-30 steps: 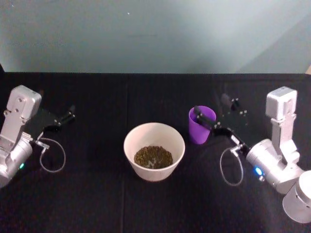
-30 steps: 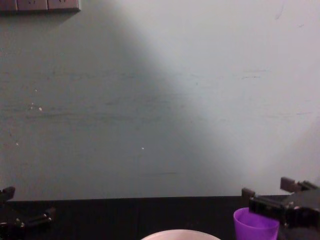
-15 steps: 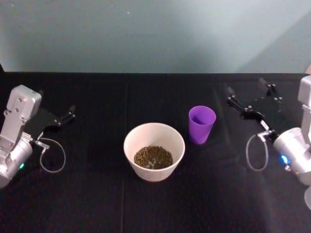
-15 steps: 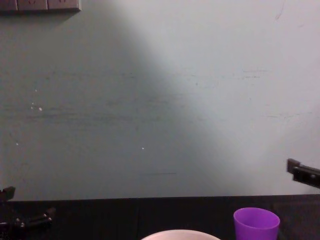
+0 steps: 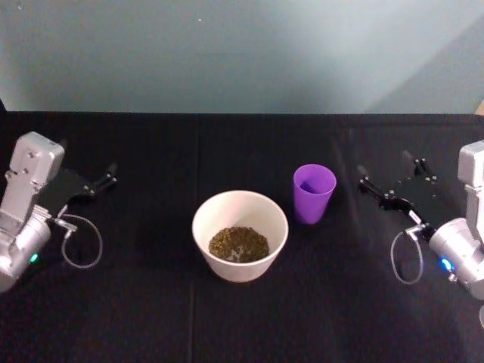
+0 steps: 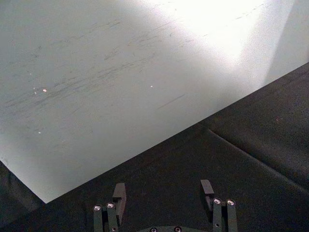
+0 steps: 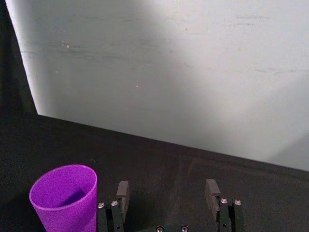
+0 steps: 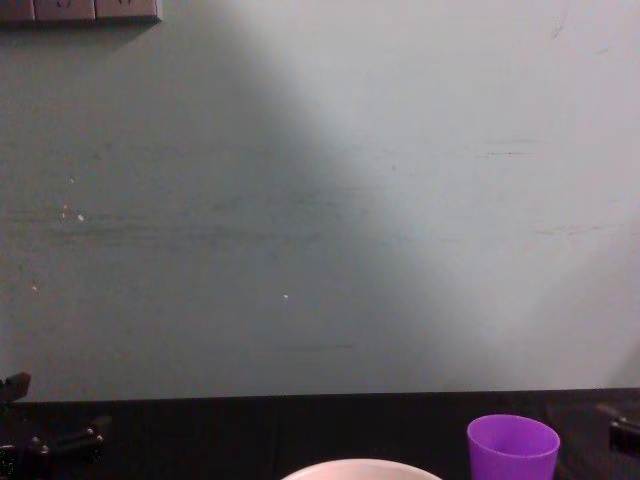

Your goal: Pick up the cup and pour the mung beans from the cup into the bowl.

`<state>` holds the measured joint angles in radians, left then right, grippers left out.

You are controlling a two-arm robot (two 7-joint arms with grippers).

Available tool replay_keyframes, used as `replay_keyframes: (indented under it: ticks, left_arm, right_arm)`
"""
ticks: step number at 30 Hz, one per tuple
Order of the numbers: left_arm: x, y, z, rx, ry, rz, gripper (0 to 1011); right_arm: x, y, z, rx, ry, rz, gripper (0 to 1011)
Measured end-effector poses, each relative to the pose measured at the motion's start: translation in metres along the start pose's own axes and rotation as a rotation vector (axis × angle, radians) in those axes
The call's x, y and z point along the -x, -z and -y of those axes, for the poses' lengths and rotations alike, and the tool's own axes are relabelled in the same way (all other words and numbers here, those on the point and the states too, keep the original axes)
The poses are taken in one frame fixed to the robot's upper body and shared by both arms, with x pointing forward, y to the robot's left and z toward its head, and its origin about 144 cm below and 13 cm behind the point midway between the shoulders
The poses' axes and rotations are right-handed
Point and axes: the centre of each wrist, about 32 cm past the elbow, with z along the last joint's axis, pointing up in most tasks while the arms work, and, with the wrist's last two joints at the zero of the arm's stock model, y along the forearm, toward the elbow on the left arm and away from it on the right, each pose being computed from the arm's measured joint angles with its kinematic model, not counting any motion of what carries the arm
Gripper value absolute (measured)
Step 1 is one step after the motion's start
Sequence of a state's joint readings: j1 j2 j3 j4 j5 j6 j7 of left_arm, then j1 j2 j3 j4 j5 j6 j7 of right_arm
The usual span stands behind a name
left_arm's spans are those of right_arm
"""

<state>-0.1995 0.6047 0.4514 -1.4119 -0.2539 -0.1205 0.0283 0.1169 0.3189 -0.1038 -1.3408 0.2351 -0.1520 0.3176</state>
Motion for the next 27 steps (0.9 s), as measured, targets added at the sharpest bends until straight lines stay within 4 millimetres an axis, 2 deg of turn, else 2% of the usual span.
replay_keyframes:
  ticks: [6, 27]
  left_arm:
    - [0.0000, 0.0000, 0.0000, 0.000, 0.000, 0.000, 1000]
    - [0.0000, 0.0000, 0.0000, 0.000, 0.000, 0.000, 1000]
  right_arm:
    - [-0.0011, 0.0066, 0.0011, -0.002, -0.001, -0.011, 1003]
    - [-0.0009, 0.0064, 0.0010, -0.002, -0.002, -0.011, 1003]
